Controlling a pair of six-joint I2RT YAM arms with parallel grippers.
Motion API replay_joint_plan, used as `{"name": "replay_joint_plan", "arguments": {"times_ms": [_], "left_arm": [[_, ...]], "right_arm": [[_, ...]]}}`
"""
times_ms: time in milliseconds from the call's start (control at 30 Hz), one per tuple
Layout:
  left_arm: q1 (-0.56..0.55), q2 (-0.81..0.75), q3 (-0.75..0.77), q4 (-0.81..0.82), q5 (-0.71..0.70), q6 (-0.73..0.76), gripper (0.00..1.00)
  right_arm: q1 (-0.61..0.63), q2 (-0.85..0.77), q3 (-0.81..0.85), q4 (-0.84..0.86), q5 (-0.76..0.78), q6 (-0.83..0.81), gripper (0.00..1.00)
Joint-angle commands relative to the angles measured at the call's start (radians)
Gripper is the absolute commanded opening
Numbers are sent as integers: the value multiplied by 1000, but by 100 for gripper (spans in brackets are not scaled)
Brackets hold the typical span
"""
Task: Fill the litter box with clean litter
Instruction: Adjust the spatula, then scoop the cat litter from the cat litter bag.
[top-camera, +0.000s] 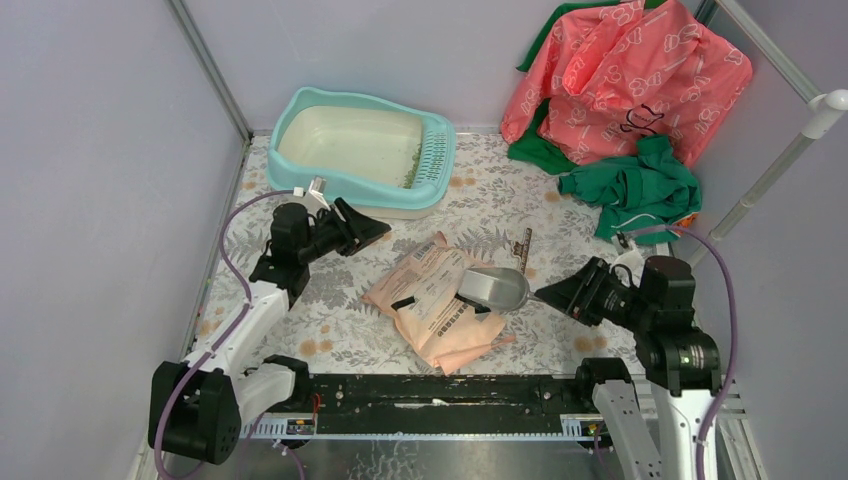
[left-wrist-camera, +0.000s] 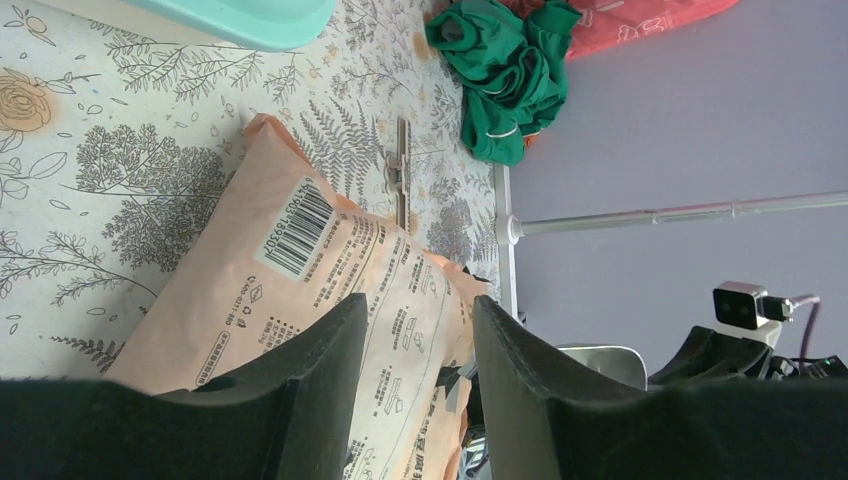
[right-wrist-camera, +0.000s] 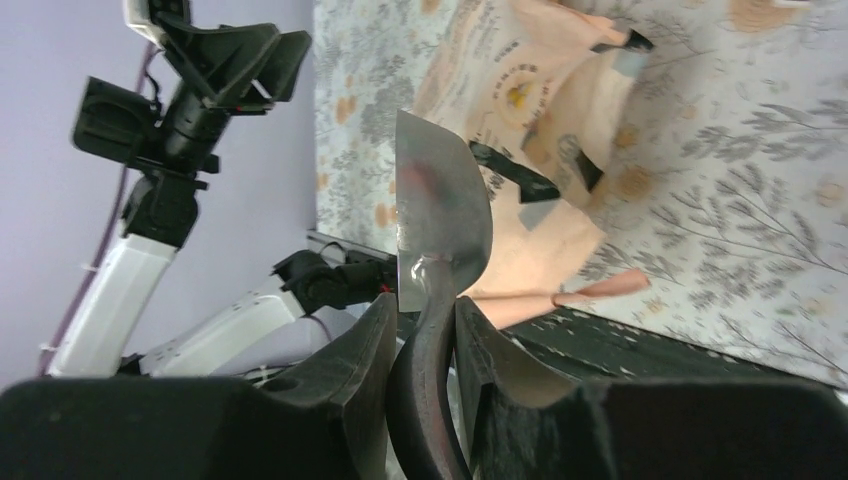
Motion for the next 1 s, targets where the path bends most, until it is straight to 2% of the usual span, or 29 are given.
{"name": "replay_joint_plan", "arguments": {"times_ms": [0,167,333,433,633,967], "left_arm": [[14,4,13,18,43,25,51],[24,15,-3,45,70,21,50],[38,31,-14,75,98,16,50],[47,36,-25,90,112,14,50],[66,40,-43,105,134,17,50],[90,47,-55,116,152,20,49]], "right_arm": [[-2,-11,121,-244,158,-109,0],[22,-11,208,-360,361,-134,0],[115,-27,181,-323,465,-56,0],[155,-40,125,-268,481,-12,0],[159,-38,30,-155,438,13,0],[159,51,53,-35,501,-27,0]]}}
